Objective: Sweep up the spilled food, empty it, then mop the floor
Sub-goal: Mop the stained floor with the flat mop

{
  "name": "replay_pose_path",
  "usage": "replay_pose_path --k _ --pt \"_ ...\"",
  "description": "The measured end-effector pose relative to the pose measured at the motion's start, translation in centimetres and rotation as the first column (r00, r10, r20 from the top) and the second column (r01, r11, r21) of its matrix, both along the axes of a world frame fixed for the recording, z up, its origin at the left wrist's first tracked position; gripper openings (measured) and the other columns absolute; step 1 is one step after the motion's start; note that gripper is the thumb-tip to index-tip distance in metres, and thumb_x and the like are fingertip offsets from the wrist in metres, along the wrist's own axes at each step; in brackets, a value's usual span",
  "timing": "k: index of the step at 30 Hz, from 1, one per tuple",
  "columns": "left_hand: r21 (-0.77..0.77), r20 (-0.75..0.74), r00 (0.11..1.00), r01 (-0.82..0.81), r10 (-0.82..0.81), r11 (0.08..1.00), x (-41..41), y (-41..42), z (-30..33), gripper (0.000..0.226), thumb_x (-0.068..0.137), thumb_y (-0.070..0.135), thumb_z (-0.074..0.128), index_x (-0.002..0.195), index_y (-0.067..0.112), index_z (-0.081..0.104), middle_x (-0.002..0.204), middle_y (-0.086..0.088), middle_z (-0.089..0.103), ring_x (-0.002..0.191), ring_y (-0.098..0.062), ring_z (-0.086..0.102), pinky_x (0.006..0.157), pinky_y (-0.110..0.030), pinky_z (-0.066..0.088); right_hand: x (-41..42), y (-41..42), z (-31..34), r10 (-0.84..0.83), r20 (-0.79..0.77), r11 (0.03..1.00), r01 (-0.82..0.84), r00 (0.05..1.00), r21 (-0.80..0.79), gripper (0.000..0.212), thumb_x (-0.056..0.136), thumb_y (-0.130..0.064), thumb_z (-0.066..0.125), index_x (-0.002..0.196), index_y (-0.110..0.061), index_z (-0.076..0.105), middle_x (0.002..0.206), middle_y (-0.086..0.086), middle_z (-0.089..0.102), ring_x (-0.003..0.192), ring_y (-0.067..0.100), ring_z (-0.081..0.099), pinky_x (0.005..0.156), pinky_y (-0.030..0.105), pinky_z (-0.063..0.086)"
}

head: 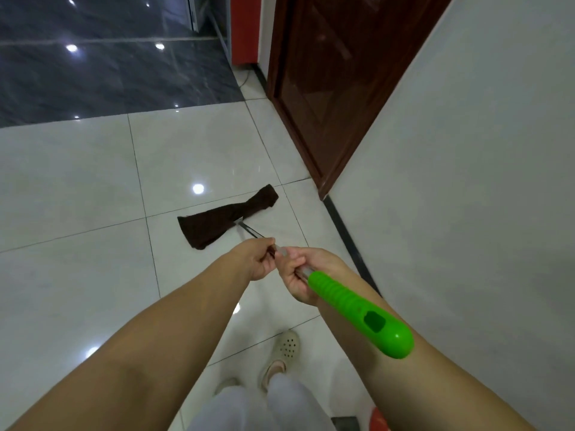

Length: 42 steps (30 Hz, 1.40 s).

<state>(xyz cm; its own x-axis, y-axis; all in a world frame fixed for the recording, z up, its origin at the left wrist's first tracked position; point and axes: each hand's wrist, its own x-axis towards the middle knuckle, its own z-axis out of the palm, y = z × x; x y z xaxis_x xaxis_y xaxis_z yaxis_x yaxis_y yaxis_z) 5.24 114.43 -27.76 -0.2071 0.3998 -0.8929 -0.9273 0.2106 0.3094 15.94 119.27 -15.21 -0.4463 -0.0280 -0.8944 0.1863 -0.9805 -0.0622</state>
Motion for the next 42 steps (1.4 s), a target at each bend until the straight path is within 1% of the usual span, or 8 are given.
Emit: replay_pose_path --k 3,9,22,25,31,36,40,42 --pt "0.002 0.005 0.999 0.042 -0.042 0.999 2.1 -3.1 0.5 0.026 0.098 0.017 0.048 0.076 0.002 0.048 0.063 -0.010 0.050 0.029 -0.014 0.054 0.036 -0.022 0.051 2.0 -3.7 0.1 -0.027 -0.004 1.000 0.027 1.000 0.000 0.016 0.100 -0.006 0.042 0.093 0.003 0.054 0.045 0.016 0.053 0.024 0.007 0.038 0.026 0.013 0.035" --pt "-0.002 0.016 0.994 0.104 -0.104 0.995 6.0 -9.0 2.3 0.027 0.099 0.015 0.046 0.074 0.002 0.047 0.035 -0.008 0.053 0.027 -0.013 0.053 0.033 -0.018 0.048 5.7 -9.8 1.1 -0.135 0.036 0.990 0.137 0.990 -0.036 0.021 0.100 -0.010 0.044 0.091 0.004 0.055 0.046 0.018 0.053 0.023 0.008 0.039 0.025 0.013 0.035" --pt "0.021 0.045 0.991 0.126 -0.126 0.992 14.4 -15.1 3.7 0.034 0.099 0.016 0.044 0.069 0.002 0.045 0.034 -0.009 0.052 0.026 -0.015 0.053 0.035 -0.020 0.048 13.9 -16.2 2.4 -0.209 0.001 0.975 0.208 0.978 -0.075 0.027 0.099 -0.004 0.038 0.077 0.004 0.051 0.040 0.011 0.047 0.021 0.009 0.036 0.024 0.012 0.033" --pt "0.030 0.042 0.991 0.128 -0.129 0.991 16.9 -16.6 4.0 0.033 0.099 0.015 0.043 0.069 0.001 0.045 0.047 -0.012 0.054 0.030 -0.016 0.054 0.036 -0.019 0.047 16.4 -17.8 2.4 -0.245 -0.019 0.965 0.242 0.969 -0.100 0.024 0.098 -0.003 0.038 0.078 0.004 0.051 0.042 0.012 0.049 0.021 0.011 0.038 0.027 0.009 0.035" --pt "0.028 0.089 0.987 0.129 -0.131 0.991 24.8 -20.3 3.9 0.017 0.098 0.011 0.045 0.086 -0.001 0.049 0.078 -0.014 0.054 0.063 -0.020 0.056 0.040 -0.022 0.051 24.5 -21.6 2.2 -0.297 -0.007 0.948 0.294 0.955 -0.118 0.010 0.098 -0.006 0.042 0.093 -0.001 0.049 0.043 0.013 0.049 0.023 0.012 0.038 0.030 0.009 0.035" --pt "0.033 0.162 0.983 0.081 -0.085 0.996 32.1 -22.6 4.1 0.025 0.097 0.009 0.047 0.074 -0.002 0.047 0.050 -0.015 0.057 0.030 -0.020 0.057 0.032 -0.024 0.049 32.2 -23.7 2.6 -0.326 0.001 0.935 0.323 0.945 -0.146 0.021 0.102 -0.011 0.041 0.088 0.003 0.050 0.044 0.014 0.048 0.023 0.012 0.037 0.027 0.011 0.035" --pt "0.087 0.198 0.977 0.058 -0.074 0.995 36.8 -24.3 5.0 0.029 0.098 0.011 0.044 0.071 0.001 0.044 0.038 -0.015 0.054 0.030 -0.019 0.057 0.032 -0.023 0.048 36.5 -25.2 3.2 -0.368 0.009 0.921 0.366 0.930 -0.133 0.026 0.102 -0.011 0.037 0.086 0.006 0.048 0.044 0.013 0.045 0.022 0.012 0.036 0.025 0.012 0.035" --pt "0.108 0.197 0.978 0.044 -0.065 0.993 38.3 -25.0 5.6 0.029 0.099 0.010 0.043 0.071 0.001 0.044 0.040 -0.016 0.055 0.042 -0.022 0.060 0.037 -0.025 0.051 37.6 -25.9 3.5 -0.403 0.023 0.907 0.403 0.915 -0.124 0.026 0.101 -0.010 0.037 0.086 0.008 0.047 0.044 0.014 0.046 0.022 0.013 0.036 0.025 0.012 0.034"
